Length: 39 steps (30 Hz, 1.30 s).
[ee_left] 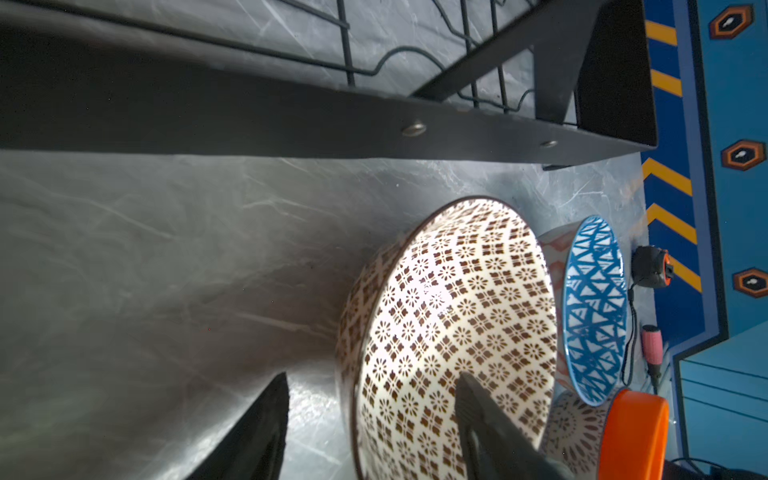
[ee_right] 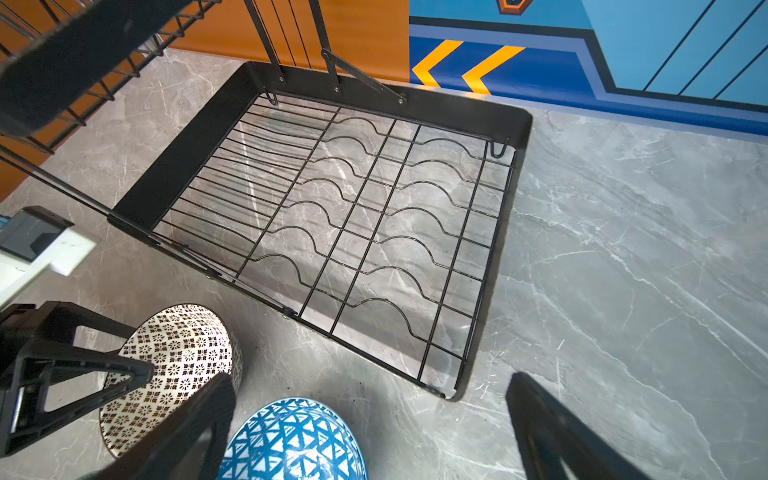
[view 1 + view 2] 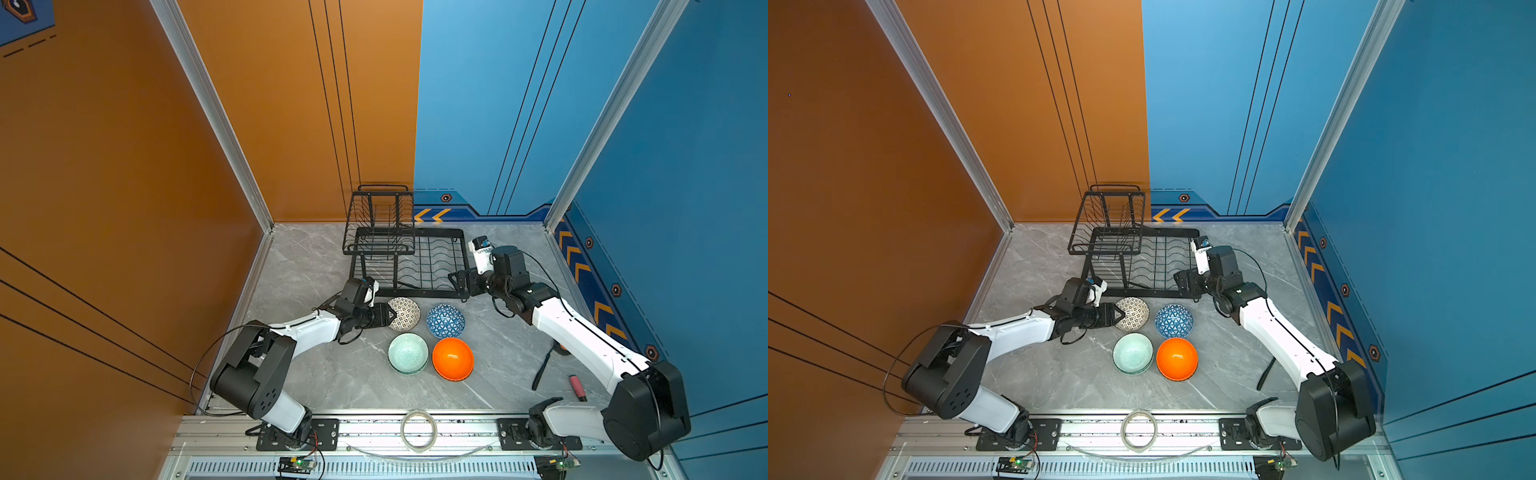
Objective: Load the bowls into the dish rack
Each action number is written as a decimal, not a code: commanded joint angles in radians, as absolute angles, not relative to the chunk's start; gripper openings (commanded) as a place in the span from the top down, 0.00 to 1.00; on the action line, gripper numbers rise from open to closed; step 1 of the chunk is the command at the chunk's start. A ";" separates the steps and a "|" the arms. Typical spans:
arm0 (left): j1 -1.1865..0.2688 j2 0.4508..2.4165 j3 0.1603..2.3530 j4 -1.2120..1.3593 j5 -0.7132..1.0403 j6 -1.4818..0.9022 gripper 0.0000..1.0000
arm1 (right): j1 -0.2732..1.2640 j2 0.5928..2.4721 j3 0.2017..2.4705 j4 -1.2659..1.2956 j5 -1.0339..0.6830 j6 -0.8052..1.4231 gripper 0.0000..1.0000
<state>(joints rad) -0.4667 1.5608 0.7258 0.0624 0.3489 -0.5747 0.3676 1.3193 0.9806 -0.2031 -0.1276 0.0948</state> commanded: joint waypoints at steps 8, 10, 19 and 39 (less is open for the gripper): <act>-0.524 1.625 0.811 -0.028 0.237 -0.531 0.68 | 0.375 1.305 0.960 -0.227 -0.110 0.101 0.00; -0.526 1.625 0.818 -0.043 0.221 -0.525 0.74 | 0.375 1.307 0.957 -0.226 -0.111 0.100 0.00; -0.526 1.614 0.850 -0.118 0.149 -0.496 1.00 | 0.374 1.311 0.960 -0.231 -0.130 0.098 0.00; -0.540 1.363 0.834 -0.164 -0.019 -0.382 1.00 | 0.387 1.296 1.007 -0.313 -0.252 0.100 0.00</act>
<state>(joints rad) -0.5293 1.4242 0.8375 -0.1806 0.0341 -0.4168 0.3790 1.3193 0.9733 -0.2653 -0.2050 0.0944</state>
